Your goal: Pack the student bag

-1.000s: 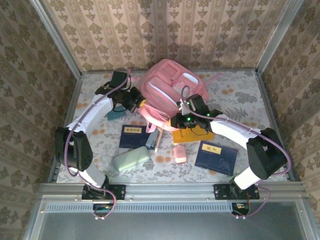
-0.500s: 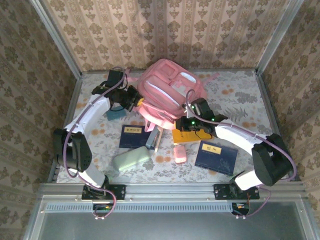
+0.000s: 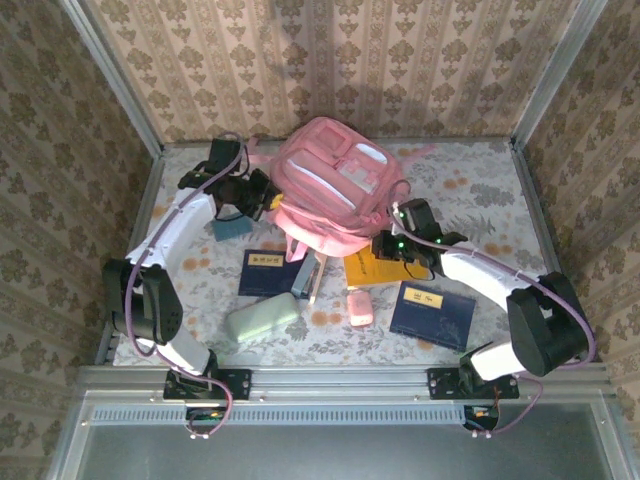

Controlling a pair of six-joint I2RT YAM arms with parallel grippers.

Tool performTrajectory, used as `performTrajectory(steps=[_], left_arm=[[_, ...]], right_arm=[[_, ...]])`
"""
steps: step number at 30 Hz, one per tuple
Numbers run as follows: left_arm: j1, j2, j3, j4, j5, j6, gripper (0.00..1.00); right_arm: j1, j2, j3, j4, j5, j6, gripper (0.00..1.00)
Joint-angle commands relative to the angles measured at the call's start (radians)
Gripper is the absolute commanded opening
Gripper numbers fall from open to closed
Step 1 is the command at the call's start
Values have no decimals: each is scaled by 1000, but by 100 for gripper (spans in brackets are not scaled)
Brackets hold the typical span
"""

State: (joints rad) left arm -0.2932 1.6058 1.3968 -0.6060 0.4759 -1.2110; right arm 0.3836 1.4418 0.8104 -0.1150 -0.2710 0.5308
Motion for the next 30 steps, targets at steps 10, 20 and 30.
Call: performTrajectory(steps=[10, 20, 30], left_arm=[[27, -37, 63, 29, 8, 21, 0], [26, -20, 67, 28, 19, 31, 0], [26, 12, 107, 17, 27, 41, 0]], right_arm=[[-81, 131, 39, 55, 25, 54, 5], [-125, 252, 151, 47, 81, 74, 8], [-205, 381, 259, 55, 51, 115, 10]])
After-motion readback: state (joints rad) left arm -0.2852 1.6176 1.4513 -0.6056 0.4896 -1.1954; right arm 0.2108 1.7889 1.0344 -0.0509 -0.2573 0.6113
